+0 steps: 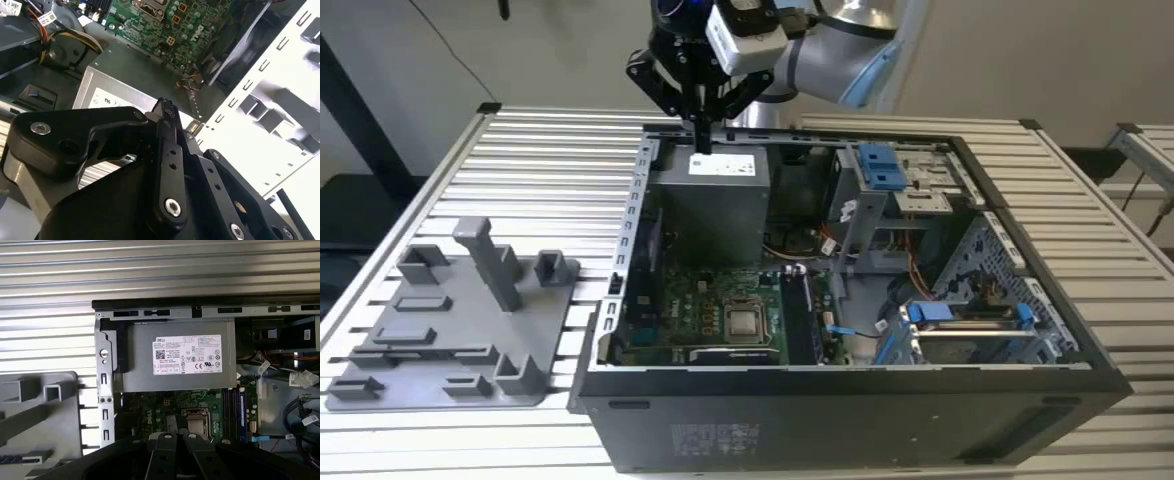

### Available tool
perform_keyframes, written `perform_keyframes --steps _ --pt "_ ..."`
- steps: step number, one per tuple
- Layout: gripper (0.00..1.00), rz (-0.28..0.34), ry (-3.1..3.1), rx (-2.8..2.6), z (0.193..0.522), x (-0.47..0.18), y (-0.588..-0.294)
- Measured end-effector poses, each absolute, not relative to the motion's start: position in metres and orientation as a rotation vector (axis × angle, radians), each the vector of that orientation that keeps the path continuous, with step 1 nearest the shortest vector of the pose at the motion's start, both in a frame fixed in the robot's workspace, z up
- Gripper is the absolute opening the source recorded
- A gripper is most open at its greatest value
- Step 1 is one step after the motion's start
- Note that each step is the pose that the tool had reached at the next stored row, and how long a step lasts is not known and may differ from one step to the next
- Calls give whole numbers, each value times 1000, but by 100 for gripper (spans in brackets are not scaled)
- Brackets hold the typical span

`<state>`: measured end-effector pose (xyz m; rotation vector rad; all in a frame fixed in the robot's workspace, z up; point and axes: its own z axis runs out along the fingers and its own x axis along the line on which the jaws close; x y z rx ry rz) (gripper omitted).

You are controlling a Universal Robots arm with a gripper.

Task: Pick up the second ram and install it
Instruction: 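Reach for the second ram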

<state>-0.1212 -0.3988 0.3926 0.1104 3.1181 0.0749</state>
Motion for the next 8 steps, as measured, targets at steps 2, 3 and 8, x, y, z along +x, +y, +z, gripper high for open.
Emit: perform_keyframes --steps 2,3,8 --pt "11 75 3118 111 393 -123 -399" --pt "11 75 3118 111 393 -124 -399" --pt "11 75 3119 110 393 -131 -398"
